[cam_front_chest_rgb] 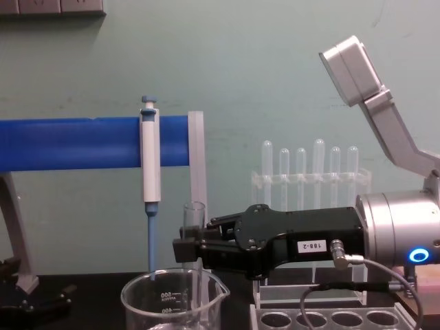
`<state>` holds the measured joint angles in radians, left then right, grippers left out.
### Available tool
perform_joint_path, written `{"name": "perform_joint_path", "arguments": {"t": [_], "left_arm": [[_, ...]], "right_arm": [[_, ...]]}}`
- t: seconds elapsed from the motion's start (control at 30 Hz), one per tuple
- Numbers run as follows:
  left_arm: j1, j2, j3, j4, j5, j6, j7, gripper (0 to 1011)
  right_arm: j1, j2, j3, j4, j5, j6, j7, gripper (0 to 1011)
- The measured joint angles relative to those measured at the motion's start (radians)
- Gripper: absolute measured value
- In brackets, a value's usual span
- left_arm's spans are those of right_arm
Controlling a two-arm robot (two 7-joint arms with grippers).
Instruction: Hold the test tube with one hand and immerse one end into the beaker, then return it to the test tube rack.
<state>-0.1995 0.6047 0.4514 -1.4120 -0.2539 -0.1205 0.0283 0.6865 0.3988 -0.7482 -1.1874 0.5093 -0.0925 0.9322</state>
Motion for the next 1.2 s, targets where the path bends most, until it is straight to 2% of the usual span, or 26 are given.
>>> {"name": "perform_joint_path", "arguments": {"t": [1.2], "left_arm": [[0.000, 0.000, 0.000, 0.000, 0.000, 0.000, 0.000, 1000]], "right_arm": [[0.000, 0.000, 0.000, 0.000, 0.000, 0.000, 0.000, 225]]}}
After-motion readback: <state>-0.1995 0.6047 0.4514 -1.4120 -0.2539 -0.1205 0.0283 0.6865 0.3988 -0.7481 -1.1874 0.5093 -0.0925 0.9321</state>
